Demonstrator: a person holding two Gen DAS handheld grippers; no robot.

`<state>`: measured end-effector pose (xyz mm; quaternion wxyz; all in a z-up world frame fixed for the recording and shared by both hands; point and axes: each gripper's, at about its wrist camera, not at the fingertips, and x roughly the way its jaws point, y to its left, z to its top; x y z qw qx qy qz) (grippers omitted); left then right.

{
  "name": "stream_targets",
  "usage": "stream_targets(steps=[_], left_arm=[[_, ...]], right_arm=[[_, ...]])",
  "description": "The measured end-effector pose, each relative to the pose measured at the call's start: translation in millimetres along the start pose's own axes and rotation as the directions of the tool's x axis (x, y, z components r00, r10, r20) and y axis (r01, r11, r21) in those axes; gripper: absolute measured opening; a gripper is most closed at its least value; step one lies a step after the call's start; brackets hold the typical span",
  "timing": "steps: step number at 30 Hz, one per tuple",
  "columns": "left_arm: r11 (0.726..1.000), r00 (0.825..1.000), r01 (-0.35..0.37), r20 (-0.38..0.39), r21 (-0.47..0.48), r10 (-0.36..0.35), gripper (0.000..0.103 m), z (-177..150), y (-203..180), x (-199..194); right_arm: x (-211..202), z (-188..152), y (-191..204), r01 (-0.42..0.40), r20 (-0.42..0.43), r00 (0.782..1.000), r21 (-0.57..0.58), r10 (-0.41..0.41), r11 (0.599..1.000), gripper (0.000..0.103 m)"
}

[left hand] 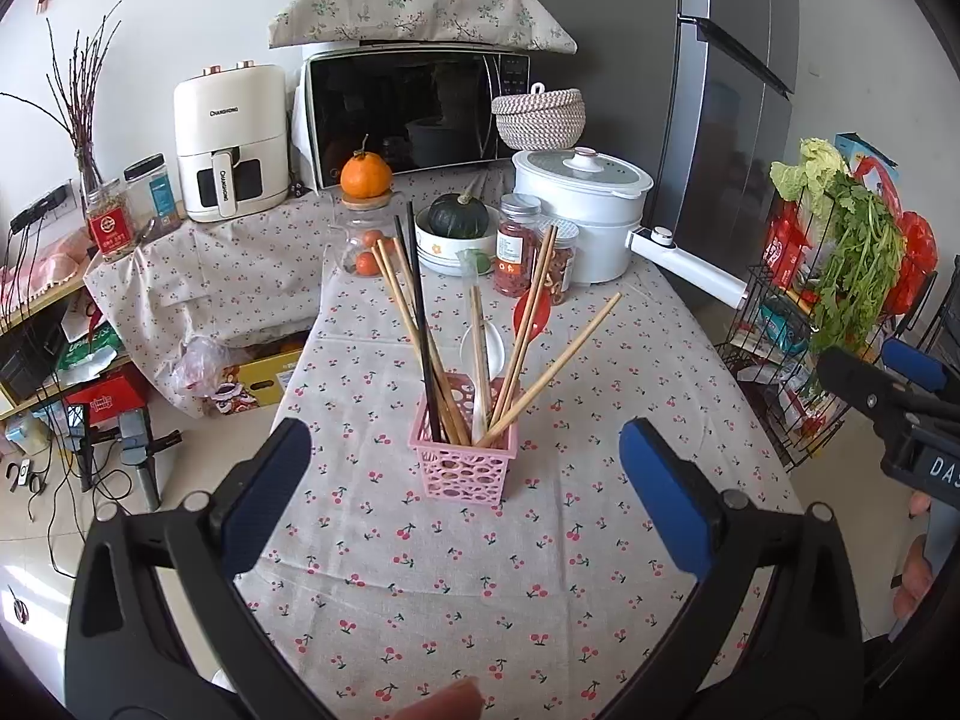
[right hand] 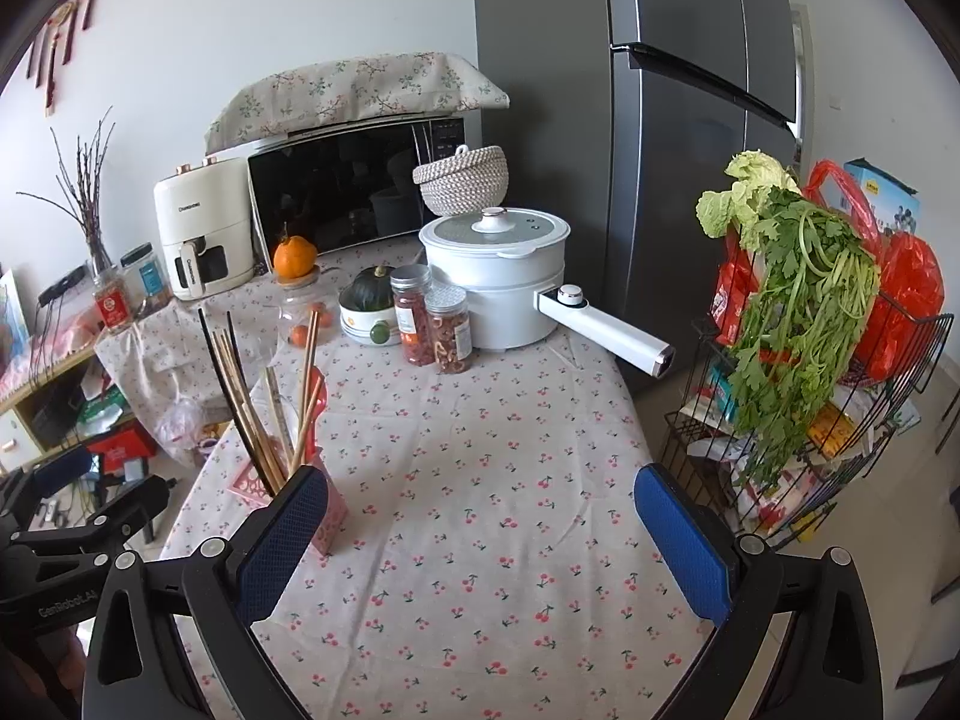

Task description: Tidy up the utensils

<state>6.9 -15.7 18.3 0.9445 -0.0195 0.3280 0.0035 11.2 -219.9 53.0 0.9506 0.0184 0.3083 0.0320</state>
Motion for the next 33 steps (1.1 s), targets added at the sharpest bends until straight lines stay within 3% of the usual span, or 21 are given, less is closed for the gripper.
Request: stream_targets(steps=[33], left_arm=[[1.000, 1.000, 0.001, 0.000, 0.007, -0.001, 0.102, 1.0, 0.9, -0.9]], right_arm=[[1.5, 2.1, 4.5, -0.011, 0.004, 1.000, -0.002, 0.011, 1.000, 0.103]])
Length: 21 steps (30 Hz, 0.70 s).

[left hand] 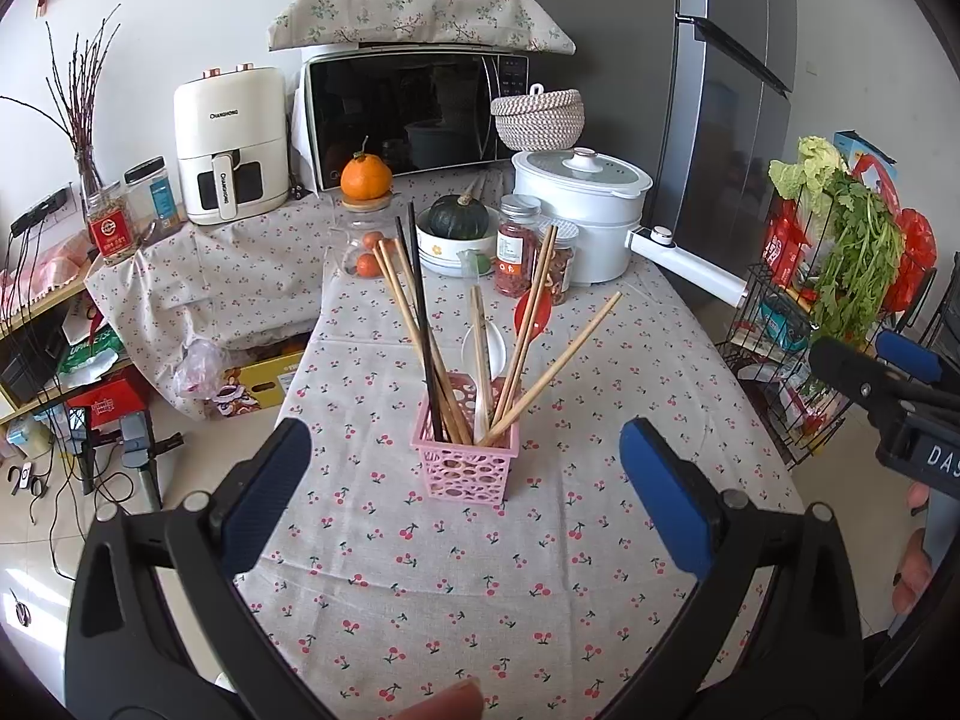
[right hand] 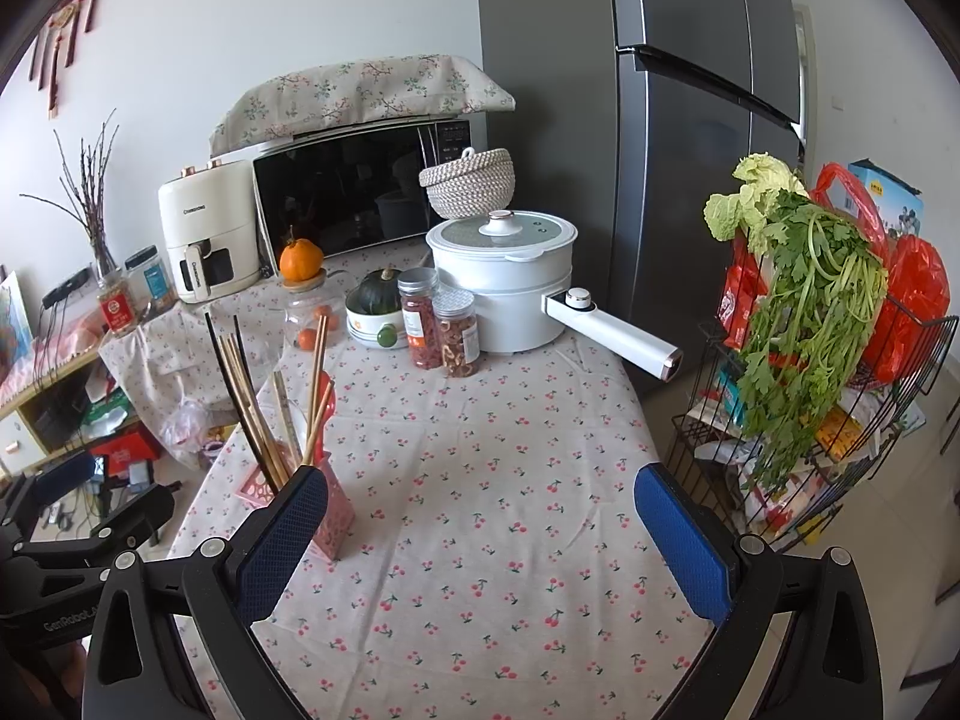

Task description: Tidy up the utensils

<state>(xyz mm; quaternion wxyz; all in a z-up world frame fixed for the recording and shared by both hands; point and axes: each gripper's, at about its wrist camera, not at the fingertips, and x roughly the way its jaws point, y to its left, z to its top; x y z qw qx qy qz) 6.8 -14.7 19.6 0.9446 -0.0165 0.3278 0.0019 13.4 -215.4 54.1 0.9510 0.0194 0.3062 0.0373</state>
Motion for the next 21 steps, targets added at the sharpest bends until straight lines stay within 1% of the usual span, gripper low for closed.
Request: stream_targets(steps=[13, 21], left_arm=[[1.000, 1.000, -0.009, 0.002, 0.003, 0.009, 0.102, -0.4, 0.1, 0.5], [1.000, 1.000, -0.019, 0.000, 0.003, 0.019, 0.102, -1.6, -0.4, 1.5]], right_arm=[[0.6, 0.2, 0.0, 0.003, 0.003, 1.000, 0.004, -0.003, 1.000, 0.103], [0.3, 0.6, -1.2, 0.020, 0.014, 1.000, 0.008, -0.020, 1.000, 0.103]])
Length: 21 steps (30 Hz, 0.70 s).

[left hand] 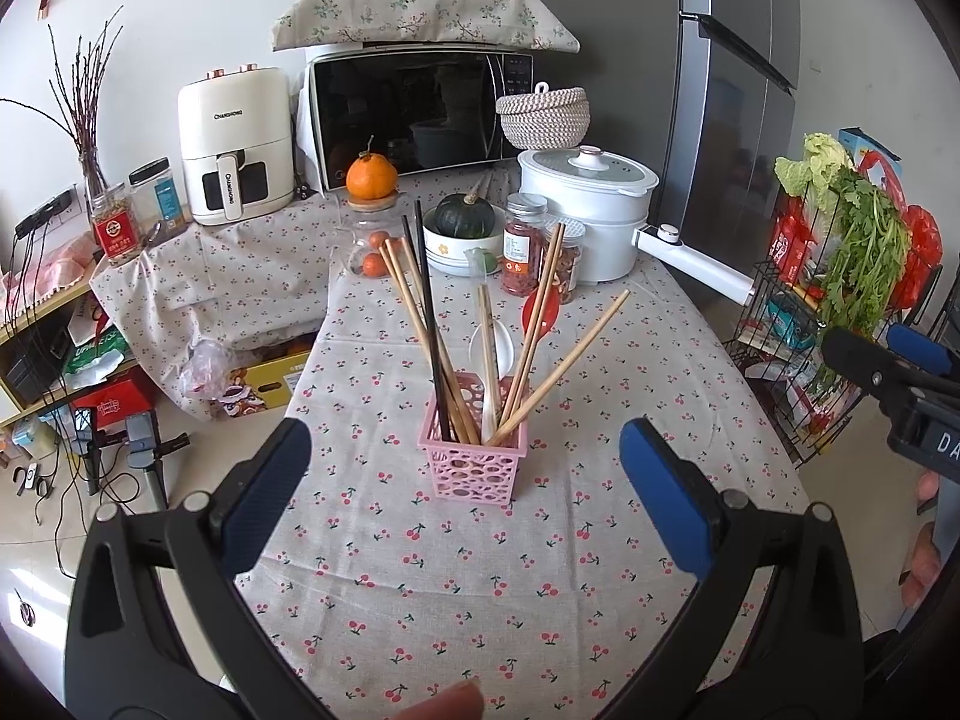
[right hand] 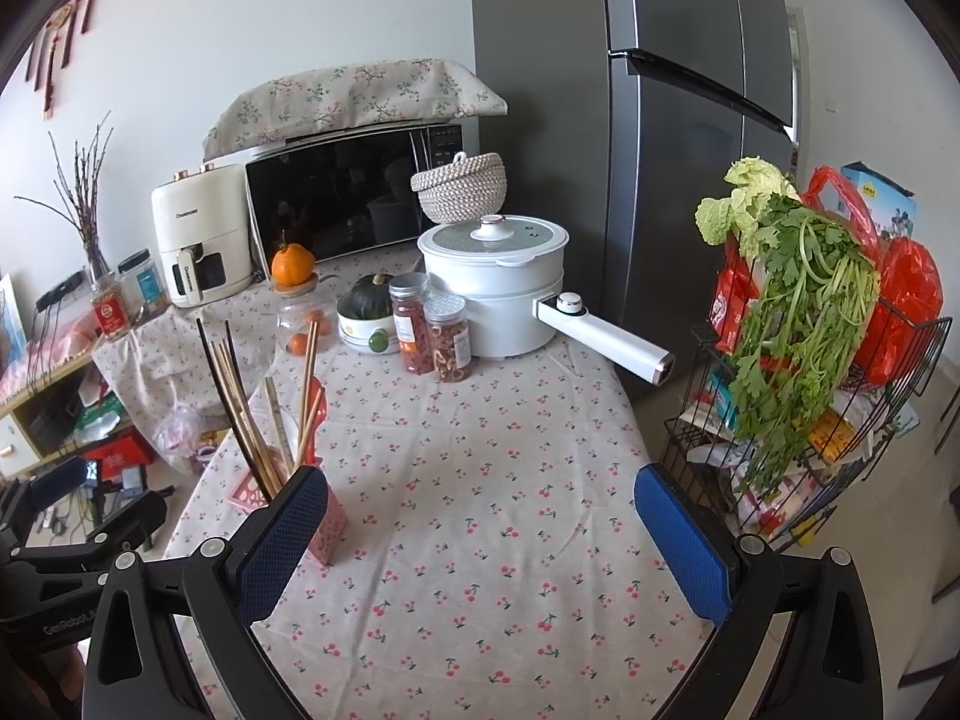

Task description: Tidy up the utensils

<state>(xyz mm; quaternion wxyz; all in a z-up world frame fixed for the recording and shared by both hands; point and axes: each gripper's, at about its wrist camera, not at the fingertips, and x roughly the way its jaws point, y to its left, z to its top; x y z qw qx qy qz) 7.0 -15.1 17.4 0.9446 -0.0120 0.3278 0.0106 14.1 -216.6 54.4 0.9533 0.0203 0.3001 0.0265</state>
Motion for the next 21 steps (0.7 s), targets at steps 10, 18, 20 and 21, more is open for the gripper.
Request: stream_targets(steps=[10, 18, 20, 21], left_arm=[[1.000, 1.000, -0.004, 0.000, 0.002, 0.004, 0.102, -0.6, 0.1, 0.2], [1.000, 1.000, -0.006, -0.001, 0.001, 0.006, 0.102, -1.0, 0.3, 0.2], [1.000, 1.000, -0.007, -0.002, 0.001, 0.007, 0.102, -1.0, 0.7, 0.8], [1.000, 1.000, -0.007, -0.002, 0.001, 0.007, 0.102, -1.0, 0.7, 0.7]], right_arm=[[-3.3, -0.2, 2.0, -0.001, 0.005, 1.000, 0.001, 0.001, 1.000, 0.103], [-4.0, 0.3, 3.6, 0.001, 0.003, 1.000, 0.004, -0.001, 1.000, 0.103], [-4.2, 0.2, 4.2, 0.000, 0.003, 1.000, 0.005, 0.000, 1.000, 0.103], [-4.0, 0.3, 4.2, -0.001, 0.002, 1.000, 0.004, 0.001, 1.000, 0.103]])
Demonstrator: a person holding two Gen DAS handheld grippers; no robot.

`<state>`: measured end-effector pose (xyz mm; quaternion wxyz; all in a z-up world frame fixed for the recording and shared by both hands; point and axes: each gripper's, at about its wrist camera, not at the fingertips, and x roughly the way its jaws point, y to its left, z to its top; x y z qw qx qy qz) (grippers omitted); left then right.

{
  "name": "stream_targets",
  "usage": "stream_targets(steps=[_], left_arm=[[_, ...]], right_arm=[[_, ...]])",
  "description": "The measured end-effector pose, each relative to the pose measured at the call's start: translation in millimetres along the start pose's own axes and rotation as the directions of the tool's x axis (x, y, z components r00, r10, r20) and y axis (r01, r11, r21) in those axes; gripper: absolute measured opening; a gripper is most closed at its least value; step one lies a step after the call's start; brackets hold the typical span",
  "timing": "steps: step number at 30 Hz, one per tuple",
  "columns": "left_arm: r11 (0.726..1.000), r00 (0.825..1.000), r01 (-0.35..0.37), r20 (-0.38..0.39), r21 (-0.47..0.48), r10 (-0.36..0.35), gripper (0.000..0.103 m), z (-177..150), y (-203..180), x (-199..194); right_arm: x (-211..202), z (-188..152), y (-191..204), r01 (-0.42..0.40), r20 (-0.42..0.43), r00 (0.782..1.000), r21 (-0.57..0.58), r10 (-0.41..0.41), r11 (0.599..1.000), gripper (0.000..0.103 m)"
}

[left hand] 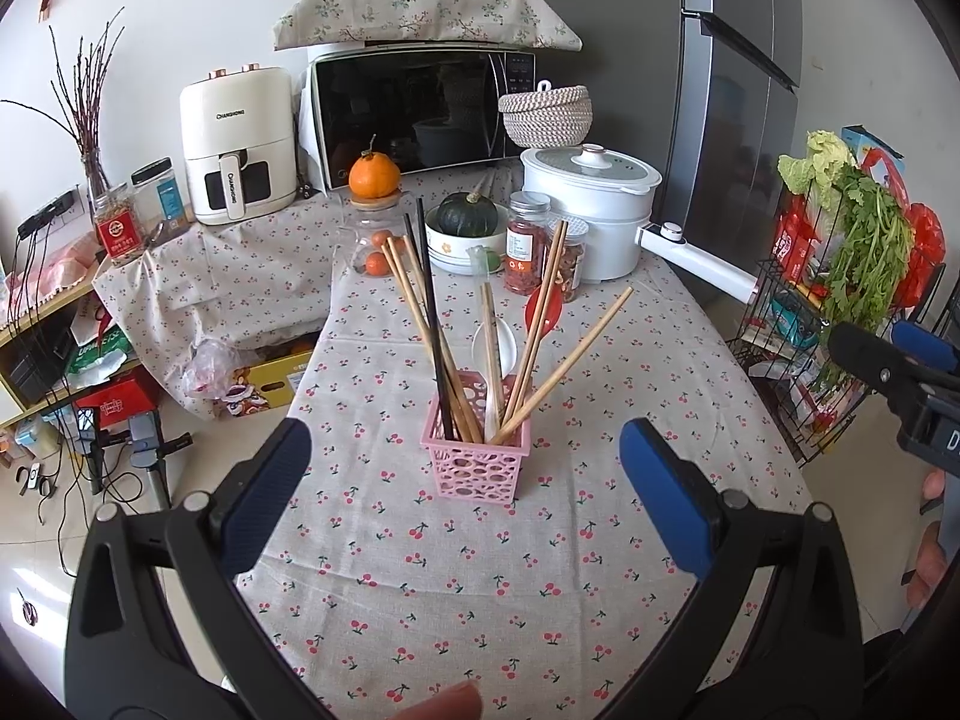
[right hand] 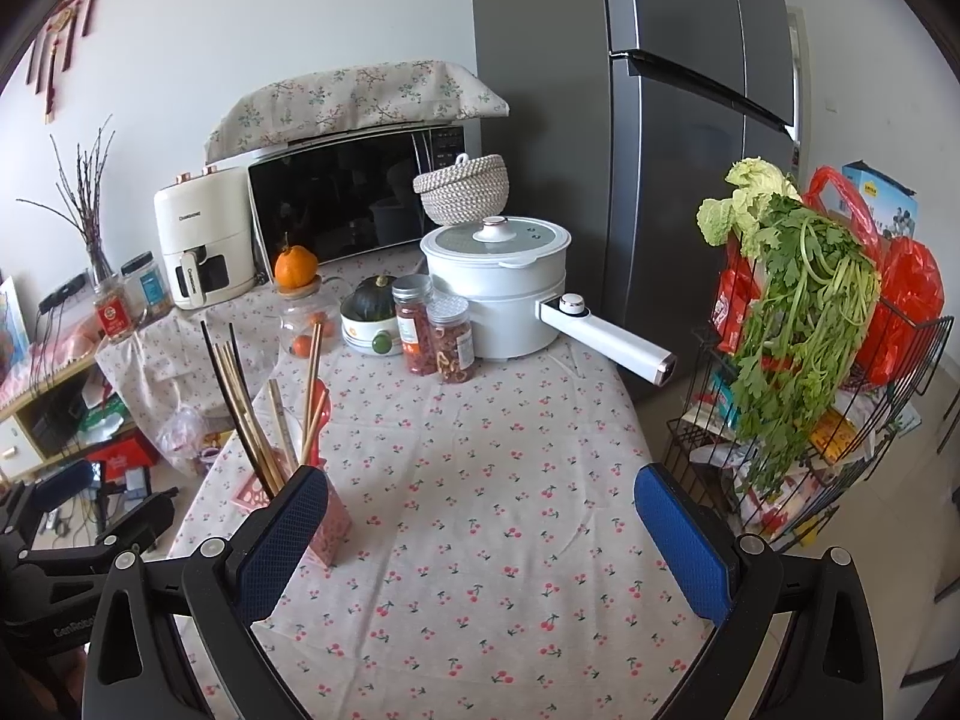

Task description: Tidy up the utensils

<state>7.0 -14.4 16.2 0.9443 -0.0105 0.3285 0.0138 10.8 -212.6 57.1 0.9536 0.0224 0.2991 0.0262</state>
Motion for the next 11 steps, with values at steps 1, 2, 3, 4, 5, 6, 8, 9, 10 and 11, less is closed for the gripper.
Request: stream_targets(steps=[1, 2, 3, 4, 5, 6, 8, 9, 10, 11], left_arm=[[1.000, 1.000, 0.000, 0.000, 0.001, 0.000, 0.102, -0.1, 0.3, 0.0], [1.000, 1.000, 0.000, -0.001, 0.000, 0.000, 0.102, -0.2, 0.2, -0.1], [1.000, 1.000, 0.001, -0.003, 0.001, -0.001, 0.102, -0.3, 0.5, 0.3], [1.000, 1.000, 0.002, -0.003, 0.001, -0.002, 0.102, -0.4, 0.9, 0.4], [1.000, 1.000, 0.002, -0.004, 0.002, -0.002, 0.102, -0.4, 0.4, 0.5], [1.000, 1.000, 0.003, -0.004, 0.003, -0.003, 0.102, -0.5, 0.6, 0.6], [1.000, 1.000, 0.004, -0.006, 0.005, -0.004, 0.102, -0.8, -0.2, 0.8], [1.000, 1.000, 0.005, -0.007, 0.005, -0.005, 0.102, -0.9, -0.8, 0.8], [1.000, 1.000, 0.005, -0.007, 0.006, -0.005, 0.102, -1.2, -0.8, 0.8], [1.000, 1.000, 0.003, -0.006, 0.006, -0.003, 0.102, -1.3, -0.7, 0.7]], right_arm=[[0.5, 0.0, 0.3, 0.000, -0.001, 1.000, 0.000, 0.000, 1.000, 0.103], [0.7, 0.0, 0.2, 0.000, -0.001, 1.000, 0.000, 0.000, 1.000, 0.103], [0.7, 0.0, 0.6, -0.001, -0.002, 1.000, 0.000, 0.001, 1.000, 0.103], [0.6, -0.1, 0.7, 0.000, -0.002, 1.000, 0.000, 0.000, 1.000, 0.103], [1.4, -0.3, 0.7, -0.001, -0.002, 1.000, 0.001, 0.001, 1.000, 0.103], [1.4, -0.4, 1.1, -0.001, -0.003, 1.000, 0.000, 0.001, 1.000, 0.103], [1.4, -0.3, 0.6, 0.000, -0.002, 1.000, 0.000, 0.000, 1.000, 0.103], [1.5, -0.3, 1.0, -0.001, -0.002, 1.000, 0.000, 0.001, 1.000, 0.103], [1.5, -0.3, 0.7, 0.000, -0.003, 1.000, 0.000, 0.000, 1.000, 0.103], [1.6, -0.3, 0.7, 0.000, -0.003, 1.000, 0.001, 0.000, 1.000, 0.103]])
